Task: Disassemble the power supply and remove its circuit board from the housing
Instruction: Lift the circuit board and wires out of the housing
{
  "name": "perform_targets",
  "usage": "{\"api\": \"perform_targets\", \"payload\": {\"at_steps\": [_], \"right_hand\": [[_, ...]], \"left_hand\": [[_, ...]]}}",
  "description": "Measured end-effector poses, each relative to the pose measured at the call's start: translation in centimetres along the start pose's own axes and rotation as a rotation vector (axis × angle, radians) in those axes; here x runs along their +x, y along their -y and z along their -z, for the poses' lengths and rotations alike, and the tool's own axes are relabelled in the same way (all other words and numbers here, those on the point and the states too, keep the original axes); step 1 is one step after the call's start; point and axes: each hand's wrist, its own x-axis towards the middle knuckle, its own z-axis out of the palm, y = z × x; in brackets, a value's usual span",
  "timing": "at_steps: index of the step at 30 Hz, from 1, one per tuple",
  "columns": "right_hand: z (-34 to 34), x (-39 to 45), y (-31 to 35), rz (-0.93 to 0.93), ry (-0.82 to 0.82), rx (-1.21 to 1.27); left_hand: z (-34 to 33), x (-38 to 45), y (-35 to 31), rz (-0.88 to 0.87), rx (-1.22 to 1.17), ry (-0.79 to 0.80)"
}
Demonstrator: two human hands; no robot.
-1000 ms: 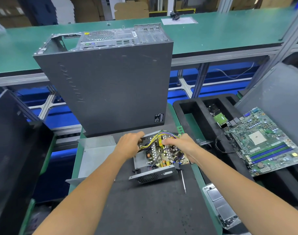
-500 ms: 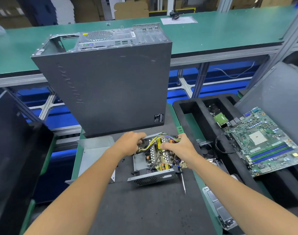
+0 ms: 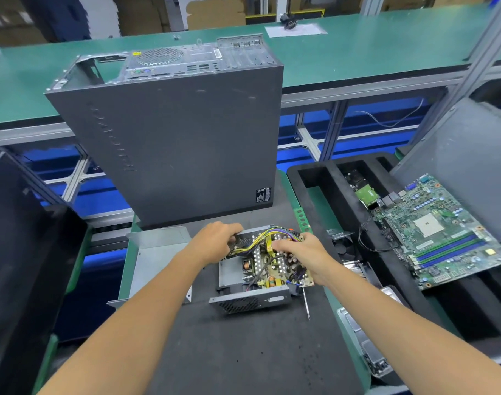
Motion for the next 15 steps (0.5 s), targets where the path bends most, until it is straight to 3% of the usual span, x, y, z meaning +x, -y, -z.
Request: {"api": "perform_targets", "payload": {"at_steps": [6, 11, 15], "right_hand": [[0.6, 0.0, -0.9, -0.071, 0.029, 0.08], [-1.2, -0.7, 0.8, 0.085, -0.089, -0.038], [-1.2, -1.1, 0.8, 0.127, -0.101, -0.072]], "left_hand": [[-0.1, -0.9, 0.0, 0.002, 0.043, -0.006], [0.0, -0.7, -0.4, 0.021, 0.172, -0.061], [-0.1, -0.6, 0.7, 0.019, 0.139, -0.046]]}}
